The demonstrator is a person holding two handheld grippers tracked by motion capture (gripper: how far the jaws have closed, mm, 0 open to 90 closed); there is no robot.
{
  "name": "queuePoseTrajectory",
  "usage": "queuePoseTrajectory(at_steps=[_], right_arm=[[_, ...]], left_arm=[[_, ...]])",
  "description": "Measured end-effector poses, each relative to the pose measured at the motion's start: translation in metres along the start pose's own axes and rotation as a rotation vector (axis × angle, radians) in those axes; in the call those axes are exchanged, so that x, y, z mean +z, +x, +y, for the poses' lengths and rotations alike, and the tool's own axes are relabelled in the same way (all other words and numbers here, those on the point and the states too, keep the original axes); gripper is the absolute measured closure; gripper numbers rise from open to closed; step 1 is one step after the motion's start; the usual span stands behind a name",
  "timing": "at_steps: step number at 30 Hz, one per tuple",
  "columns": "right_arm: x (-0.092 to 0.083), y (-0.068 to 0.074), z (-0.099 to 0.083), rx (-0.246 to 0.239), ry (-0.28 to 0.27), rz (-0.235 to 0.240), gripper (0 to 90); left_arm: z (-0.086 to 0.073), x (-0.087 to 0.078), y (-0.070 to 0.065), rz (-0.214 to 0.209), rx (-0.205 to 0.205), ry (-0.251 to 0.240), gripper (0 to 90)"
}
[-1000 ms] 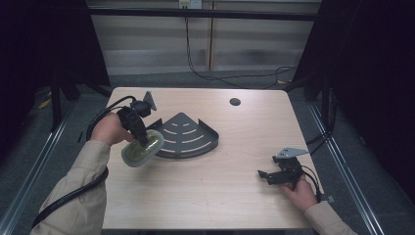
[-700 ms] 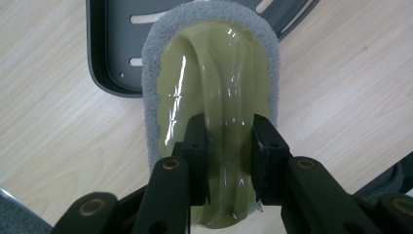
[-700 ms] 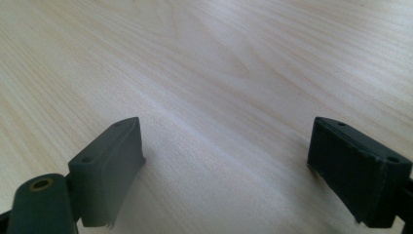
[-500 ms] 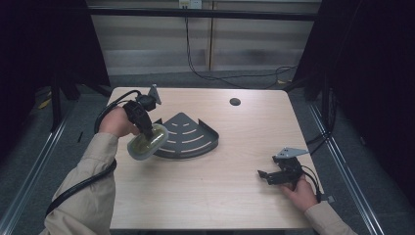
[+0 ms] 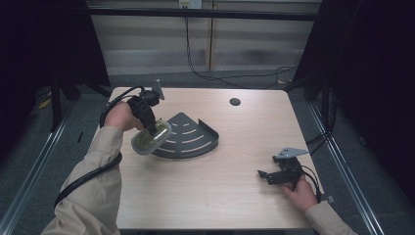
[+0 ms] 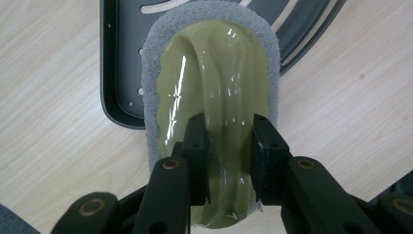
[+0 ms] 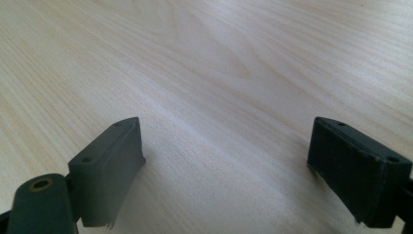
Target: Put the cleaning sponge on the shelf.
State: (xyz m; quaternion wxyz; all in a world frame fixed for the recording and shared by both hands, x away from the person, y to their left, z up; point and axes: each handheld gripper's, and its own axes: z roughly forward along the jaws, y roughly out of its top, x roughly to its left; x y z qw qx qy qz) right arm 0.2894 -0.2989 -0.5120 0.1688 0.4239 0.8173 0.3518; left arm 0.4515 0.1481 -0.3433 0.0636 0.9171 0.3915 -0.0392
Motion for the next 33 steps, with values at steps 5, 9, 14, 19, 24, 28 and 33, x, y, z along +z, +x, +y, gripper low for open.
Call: queuePoseTrajectory(at_steps=[5,9,14,19,24,28,33], right_arm=[[0.000,0.000,0.000,0.001,0.000,0.000,12.4],[0.000,0.000,0.000,-0.001,0.002,0.000,12.4],[0.000,0.000,0.000,0.000,0.002,0.000,12.4],[0.000,0.000,0.000,0.000,0.002,0.000,12.4],[0.000,0.000,0.000,0.000,0.002,0.000,12.4],[0.000,0.000,0.000,0.000,0.002,0.001,12.4],[0.000,0.000,0.000,0.000,0.002,0.000,12.4]], left_arm=[[0.004,0.001,0.004,0.005,0.000,-0.007,71.9],[0.007,0.002,0.006,0.011,-0.007,-0.010,71.9],[0.012,0.004,0.009,0.017,0.002,-0.004,71.9],[0.015,0.006,0.010,0.019,0.004,-0.002,71.9],[0.019,0.008,0.011,0.017,0.005,-0.005,71.9],[0.021,0.010,0.012,0.017,0.008,-0.009,71.9],[0.024,0.012,0.015,0.020,0.011,0.001,71.9]])
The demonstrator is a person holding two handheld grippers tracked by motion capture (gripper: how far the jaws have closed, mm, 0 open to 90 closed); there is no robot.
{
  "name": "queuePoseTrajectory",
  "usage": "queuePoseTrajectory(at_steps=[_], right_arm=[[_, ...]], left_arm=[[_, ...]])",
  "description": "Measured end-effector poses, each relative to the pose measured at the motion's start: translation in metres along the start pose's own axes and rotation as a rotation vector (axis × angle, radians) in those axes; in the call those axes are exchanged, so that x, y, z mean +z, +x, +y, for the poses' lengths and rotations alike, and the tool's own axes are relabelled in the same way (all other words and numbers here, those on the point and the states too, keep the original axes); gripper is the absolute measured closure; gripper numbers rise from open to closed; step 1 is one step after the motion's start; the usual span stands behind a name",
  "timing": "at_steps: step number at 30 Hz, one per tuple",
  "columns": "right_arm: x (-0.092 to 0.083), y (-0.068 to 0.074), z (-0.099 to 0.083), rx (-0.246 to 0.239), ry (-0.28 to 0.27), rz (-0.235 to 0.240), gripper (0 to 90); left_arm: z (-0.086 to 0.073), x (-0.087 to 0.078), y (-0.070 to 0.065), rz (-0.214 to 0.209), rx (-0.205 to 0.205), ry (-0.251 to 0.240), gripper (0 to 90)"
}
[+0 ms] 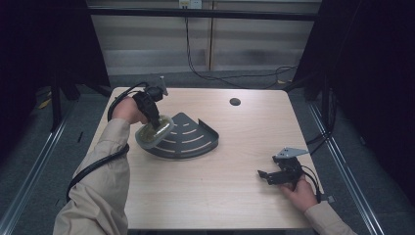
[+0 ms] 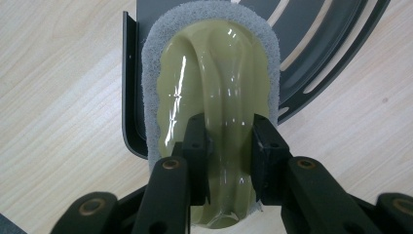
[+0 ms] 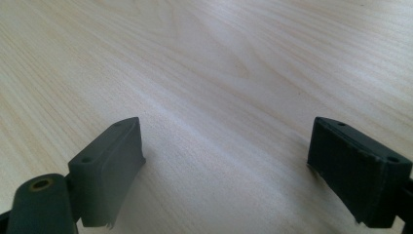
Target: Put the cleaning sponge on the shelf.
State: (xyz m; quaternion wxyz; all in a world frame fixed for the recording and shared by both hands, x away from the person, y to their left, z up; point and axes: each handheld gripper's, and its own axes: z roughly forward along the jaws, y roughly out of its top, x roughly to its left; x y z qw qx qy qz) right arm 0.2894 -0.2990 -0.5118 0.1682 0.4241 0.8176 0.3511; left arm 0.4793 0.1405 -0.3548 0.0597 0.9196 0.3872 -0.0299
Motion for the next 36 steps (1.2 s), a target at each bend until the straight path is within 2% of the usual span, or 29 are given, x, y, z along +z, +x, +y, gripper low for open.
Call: queuePoseTrajectory(at_steps=[12,13,14,20,25,36], right_arm=[[0.000,0.000,0.000,0.000,0.000,0.000,12.4],[0.000,0.000,0.000,0.000,0.000,0.000,12.4],[0.000,0.000,0.000,0.000,0.000,0.000,12.4],[0.000,0.000,0.000,0.000,0.000,0.000,12.4],[0.000,0.000,0.000,0.000,0.000,0.000,12.4],[0.000,0.000,0.000,0.000,-0.002,0.000,12.4]], left_arm=[[0.008,0.005,0.006,0.004,0.015,-0.008,71.9],[0.008,0.006,0.006,0.002,-0.006,-0.017,71.9],[0.008,0.006,0.006,0.002,-0.006,-0.017,71.9],[0.011,0.010,0.008,0.002,0.009,-0.009,71.9],[0.014,0.016,0.008,-0.004,0.000,-0.015,71.9],[0.021,0.031,0.009,0.007,0.009,-0.008,71.9]])
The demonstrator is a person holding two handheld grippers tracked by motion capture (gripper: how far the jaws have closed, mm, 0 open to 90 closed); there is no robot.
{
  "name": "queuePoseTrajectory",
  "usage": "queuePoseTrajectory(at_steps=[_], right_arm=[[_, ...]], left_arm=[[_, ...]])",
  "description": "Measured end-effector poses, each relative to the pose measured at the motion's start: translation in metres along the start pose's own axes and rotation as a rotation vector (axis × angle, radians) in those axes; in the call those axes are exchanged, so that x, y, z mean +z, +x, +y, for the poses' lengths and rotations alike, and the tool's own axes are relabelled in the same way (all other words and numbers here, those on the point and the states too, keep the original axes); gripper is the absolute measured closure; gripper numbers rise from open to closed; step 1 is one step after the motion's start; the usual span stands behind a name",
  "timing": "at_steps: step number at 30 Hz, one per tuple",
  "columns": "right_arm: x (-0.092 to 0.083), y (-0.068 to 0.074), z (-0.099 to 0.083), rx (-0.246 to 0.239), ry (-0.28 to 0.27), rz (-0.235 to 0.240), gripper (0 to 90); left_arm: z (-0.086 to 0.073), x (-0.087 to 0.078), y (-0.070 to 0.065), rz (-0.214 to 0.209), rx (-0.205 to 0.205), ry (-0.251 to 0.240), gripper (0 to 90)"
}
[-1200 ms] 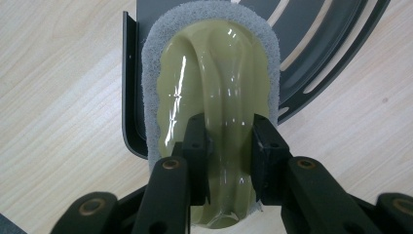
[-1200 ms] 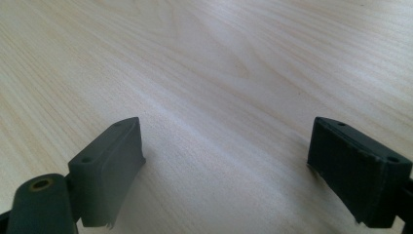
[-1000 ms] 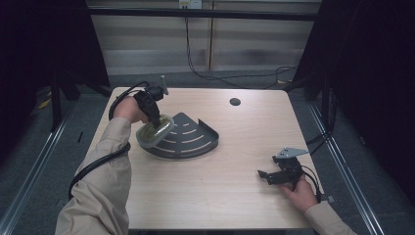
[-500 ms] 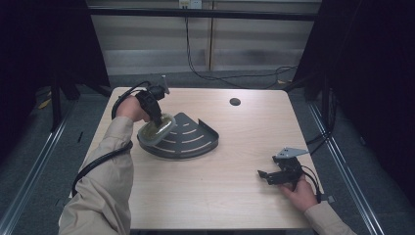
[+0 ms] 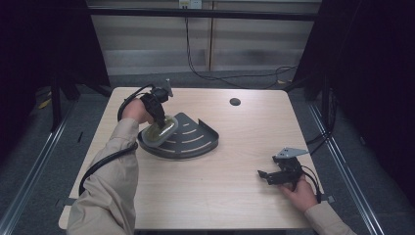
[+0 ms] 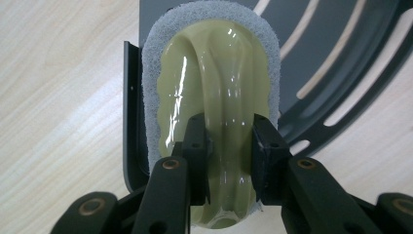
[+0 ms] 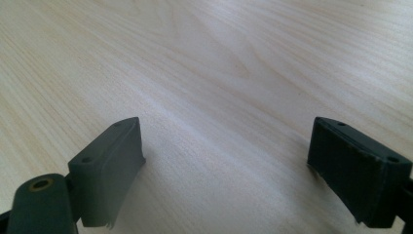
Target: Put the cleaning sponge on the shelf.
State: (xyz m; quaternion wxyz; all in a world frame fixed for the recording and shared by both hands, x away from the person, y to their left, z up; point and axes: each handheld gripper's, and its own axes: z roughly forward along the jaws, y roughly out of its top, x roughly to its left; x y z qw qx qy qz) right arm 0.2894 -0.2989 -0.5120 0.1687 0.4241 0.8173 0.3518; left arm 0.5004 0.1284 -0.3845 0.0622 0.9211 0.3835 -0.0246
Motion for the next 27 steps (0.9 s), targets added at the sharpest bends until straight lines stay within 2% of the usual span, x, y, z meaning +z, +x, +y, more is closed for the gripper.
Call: queuePoseTrajectory(at_steps=[6,17,18,23,26,27], right_arm=[[0.000,0.000,0.000,0.000,0.000,0.000,12.4],[0.000,0.000,0.000,-0.002,-0.001,0.000,12.4],[0.000,0.000,0.000,-0.002,0.000,0.000,12.4],[0.000,0.000,0.000,-0.002,-0.001,0.000,12.4],[0.000,0.000,0.000,-0.001,0.000,0.000,12.4],[0.000,0.000,0.000,-0.001,-0.001,0.000,12.4]], left_arm=[[0.001,0.007,0.002,-0.003,0.003,0.001,71.8],[0.000,0.019,0.009,-0.004,-0.027,-0.021,71.8],[0.000,0.020,0.011,-0.003,-0.019,-0.016,71.8],[-0.003,0.024,0.015,0.008,-0.041,-0.021,71.8],[-0.004,0.026,0.017,0.002,-0.037,-0.018,71.7],[-0.004,0.028,0.016,-0.001,-0.048,-0.017,71.7]])
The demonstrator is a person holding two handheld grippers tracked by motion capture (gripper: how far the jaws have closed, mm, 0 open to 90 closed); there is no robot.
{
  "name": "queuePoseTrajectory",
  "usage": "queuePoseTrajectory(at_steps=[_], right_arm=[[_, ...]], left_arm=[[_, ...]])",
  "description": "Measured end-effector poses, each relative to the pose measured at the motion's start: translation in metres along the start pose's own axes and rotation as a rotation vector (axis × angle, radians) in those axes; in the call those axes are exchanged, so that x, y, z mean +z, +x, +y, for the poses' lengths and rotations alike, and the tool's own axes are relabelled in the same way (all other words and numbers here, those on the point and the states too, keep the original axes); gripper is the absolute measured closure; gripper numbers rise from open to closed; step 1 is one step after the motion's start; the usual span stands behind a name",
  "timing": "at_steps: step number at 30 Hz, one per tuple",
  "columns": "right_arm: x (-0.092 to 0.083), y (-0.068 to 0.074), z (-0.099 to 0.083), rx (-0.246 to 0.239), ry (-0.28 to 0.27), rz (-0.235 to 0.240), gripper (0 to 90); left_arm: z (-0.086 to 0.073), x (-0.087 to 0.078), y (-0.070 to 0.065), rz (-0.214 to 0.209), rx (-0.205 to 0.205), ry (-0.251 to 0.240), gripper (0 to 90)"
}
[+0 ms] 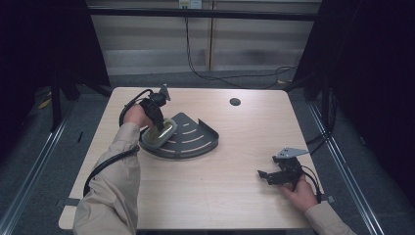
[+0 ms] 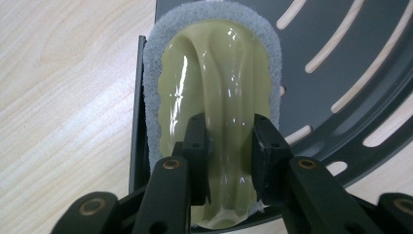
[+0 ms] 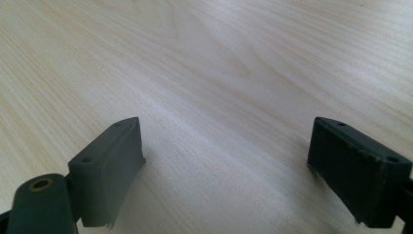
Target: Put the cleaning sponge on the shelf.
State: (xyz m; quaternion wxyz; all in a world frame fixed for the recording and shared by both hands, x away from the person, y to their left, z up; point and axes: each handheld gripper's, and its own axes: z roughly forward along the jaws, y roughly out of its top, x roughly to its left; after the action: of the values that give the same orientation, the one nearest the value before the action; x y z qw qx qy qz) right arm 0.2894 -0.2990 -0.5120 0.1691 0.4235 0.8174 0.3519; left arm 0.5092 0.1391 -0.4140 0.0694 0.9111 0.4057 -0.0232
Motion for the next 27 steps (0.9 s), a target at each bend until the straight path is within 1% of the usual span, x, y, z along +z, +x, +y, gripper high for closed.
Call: queuePoseTrajectory(at_steps=[3,9,12,15,16,21,27], right_arm=[[0.000,0.000,0.000,0.000,0.000,0.000,12.4],[0.000,0.000,0.000,0.000,0.000,0.000,12.4],[0.000,0.000,0.000,0.000,0.000,0.000,12.4],[0.000,0.000,0.000,0.000,0.000,0.000,12.4],[0.000,0.000,0.000,0.000,0.000,0.000,12.4],[0.000,0.000,0.000,0.000,0.000,0.000,12.4],[0.000,0.000,0.000,0.000,0.000,0.000,12.4]], left_arm=[[0.000,0.003,0.000,0.005,0.007,0.005,71.7],[-0.001,0.007,0.001,0.003,0.004,0.012,71.7],[-0.001,0.009,0.001,0.006,0.010,0.018,71.7],[-0.001,0.010,0.001,0.000,0.013,0.019,71.7],[-0.001,0.010,0.000,0.007,0.027,0.019,71.7],[-0.001,0.010,0.001,0.009,0.038,0.023,71.7],[-0.002,0.011,0.001,0.010,0.062,0.019,71.6]])
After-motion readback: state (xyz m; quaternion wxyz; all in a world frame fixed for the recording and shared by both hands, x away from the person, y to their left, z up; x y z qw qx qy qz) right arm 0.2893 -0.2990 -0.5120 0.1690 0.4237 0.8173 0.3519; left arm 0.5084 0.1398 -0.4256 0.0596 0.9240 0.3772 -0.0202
